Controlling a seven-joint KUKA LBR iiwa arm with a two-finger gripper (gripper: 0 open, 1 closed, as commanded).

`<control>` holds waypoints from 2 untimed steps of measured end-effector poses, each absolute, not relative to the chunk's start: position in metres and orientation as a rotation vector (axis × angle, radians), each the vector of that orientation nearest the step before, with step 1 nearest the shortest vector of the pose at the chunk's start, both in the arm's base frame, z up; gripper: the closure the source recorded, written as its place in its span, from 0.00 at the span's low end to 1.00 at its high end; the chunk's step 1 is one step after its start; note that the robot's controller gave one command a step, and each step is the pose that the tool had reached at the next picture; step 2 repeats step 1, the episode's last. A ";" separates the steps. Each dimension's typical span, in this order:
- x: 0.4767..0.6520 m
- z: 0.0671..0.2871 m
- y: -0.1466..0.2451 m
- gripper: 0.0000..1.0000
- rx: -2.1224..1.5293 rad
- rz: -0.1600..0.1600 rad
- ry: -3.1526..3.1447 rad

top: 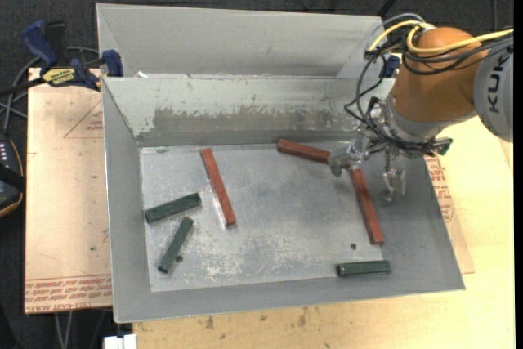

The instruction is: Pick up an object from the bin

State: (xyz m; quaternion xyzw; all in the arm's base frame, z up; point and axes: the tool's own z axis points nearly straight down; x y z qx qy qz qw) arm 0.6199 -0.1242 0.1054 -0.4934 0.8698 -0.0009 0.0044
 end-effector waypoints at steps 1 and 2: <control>0.617 0.074 -0.125 0.00 -2.130 0.012 2.298; 0.617 0.074 -0.125 0.00 -2.130 0.012 2.298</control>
Offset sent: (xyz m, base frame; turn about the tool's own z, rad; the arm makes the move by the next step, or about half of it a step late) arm -0.0057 -0.0084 -0.0354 -0.4652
